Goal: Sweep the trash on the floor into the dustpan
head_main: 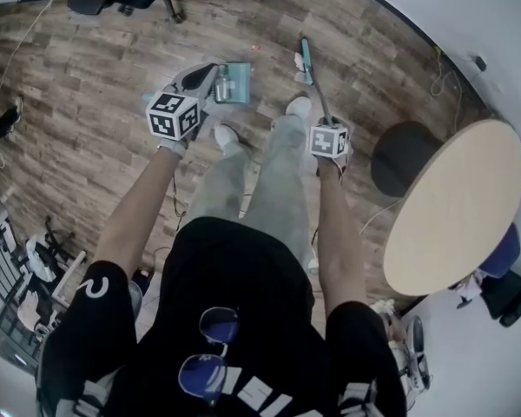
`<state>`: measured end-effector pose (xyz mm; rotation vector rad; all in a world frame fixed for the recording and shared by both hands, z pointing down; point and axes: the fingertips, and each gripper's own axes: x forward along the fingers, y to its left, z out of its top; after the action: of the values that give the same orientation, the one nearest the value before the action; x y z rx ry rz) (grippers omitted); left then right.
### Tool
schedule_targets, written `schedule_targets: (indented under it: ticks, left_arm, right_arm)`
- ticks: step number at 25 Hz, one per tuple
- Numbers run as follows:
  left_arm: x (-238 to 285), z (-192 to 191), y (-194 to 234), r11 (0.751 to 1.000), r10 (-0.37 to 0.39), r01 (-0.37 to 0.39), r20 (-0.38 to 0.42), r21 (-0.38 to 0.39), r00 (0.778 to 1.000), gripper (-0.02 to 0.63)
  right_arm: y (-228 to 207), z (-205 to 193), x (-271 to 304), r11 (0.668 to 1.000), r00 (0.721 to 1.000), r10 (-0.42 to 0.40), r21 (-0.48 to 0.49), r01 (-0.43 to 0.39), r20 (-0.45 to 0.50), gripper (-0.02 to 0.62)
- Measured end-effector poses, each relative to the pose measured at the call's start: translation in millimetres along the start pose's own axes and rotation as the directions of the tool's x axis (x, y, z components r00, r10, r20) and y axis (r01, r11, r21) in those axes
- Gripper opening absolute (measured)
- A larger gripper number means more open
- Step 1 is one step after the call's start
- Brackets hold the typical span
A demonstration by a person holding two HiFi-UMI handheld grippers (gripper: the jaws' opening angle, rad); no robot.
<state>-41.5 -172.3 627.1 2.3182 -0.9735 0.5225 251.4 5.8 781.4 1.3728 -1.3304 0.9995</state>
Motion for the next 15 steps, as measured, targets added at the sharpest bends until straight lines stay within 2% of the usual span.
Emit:
schedule_targets:
  ticks: [5, 10, 15]
  left_arm:
    - [-43.6, -28.1, 18.9, 1.000, 0.006, -0.006, -0.008, -0.004, 1.000, -0.002]
    - [-74.7, -43.1, 39.6, 1.000, 0.007, -0.007, -0.002, -0.007, 1.000, -0.002]
    - [-97.0, -53.3, 54.4, 1.000, 0.013, -0.013, 0.008, -0.013, 1.000, -0.003]
  right_arm:
    - [49.2, -27.4, -8.3, 1.000, 0.999, 0.009, 0.030, -0.007, -0.039, 0.084]
    - [101.0, -31.4, -14.7, 1.000, 1.000, 0.015, 0.014, -0.014, -0.012, 0.085]
    - [141.8, -44.7, -18.4, 1.000, 0.999, 0.025, -0.007, -0.025, -0.030, 0.085]
